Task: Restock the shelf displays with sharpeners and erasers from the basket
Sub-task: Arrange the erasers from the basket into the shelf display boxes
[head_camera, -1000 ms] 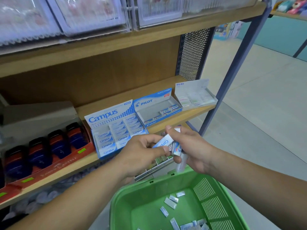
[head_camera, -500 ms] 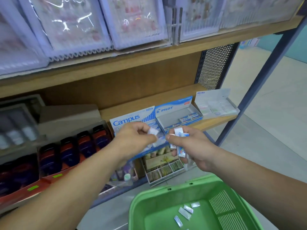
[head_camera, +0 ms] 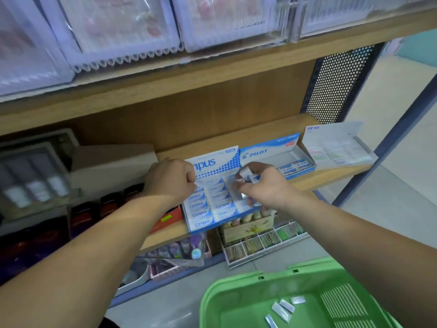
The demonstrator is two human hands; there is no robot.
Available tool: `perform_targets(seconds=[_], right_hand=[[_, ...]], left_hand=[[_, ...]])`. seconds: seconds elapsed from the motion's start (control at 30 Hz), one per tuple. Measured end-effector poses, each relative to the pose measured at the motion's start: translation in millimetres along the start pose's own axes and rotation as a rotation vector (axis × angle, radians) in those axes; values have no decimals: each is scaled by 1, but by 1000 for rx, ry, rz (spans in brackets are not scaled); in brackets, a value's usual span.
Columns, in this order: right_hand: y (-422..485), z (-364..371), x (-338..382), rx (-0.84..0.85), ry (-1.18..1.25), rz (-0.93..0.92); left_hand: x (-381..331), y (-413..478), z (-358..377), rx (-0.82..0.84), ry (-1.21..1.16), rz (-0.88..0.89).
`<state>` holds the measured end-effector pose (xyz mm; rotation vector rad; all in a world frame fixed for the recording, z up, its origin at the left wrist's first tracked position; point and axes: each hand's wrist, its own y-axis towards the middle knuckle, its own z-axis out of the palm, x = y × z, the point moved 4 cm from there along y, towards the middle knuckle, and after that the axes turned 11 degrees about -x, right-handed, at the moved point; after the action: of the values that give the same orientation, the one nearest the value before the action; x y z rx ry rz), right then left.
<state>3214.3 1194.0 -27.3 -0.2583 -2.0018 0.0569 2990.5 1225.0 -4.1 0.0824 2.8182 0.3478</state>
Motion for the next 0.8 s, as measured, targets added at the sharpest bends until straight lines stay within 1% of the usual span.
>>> perform_targets(seconds=[0.07, 0.2, 0.3, 0.37, 0.43, 0.57, 0.6, 0.67, 0.7, 0.73, 0.8], right_hand=[[3, 0, -3, -1, 17, 18], [6, 0, -8, 22, 72, 54], [6, -1, -8, 28, 101, 72], [5, -1, -6, 34, 104, 87], [5, 0, -6, 43, 109, 97], [5, -3, -5, 86, 163, 153], [5, -4, -5, 110, 190, 172], [5, -8, -4, 173, 250, 216], [5, -10, -3, 208, 274, 229], [4, -12, -2, 242, 293, 230], [2, -17, 0, 304, 316, 214]], left_hand=[[2, 1, 1, -16, 102, 51], [7, 2, 8, -20, 141, 51], [2, 1, 11, 18, 289, 68], [1, 1, 13, 52, 345, 77], [1, 1, 18, 80, 356, 95], [-1, 0, 20, 85, 318, 96], [-5, -1, 18, 78, 338, 102], [-18, -3, 13, 33, 345, 171], [-28, -5, 10, 10, 257, 209], [-40, -9, 6, 11, 75, 204], [-63, -22, 1, 132, -361, 56]])
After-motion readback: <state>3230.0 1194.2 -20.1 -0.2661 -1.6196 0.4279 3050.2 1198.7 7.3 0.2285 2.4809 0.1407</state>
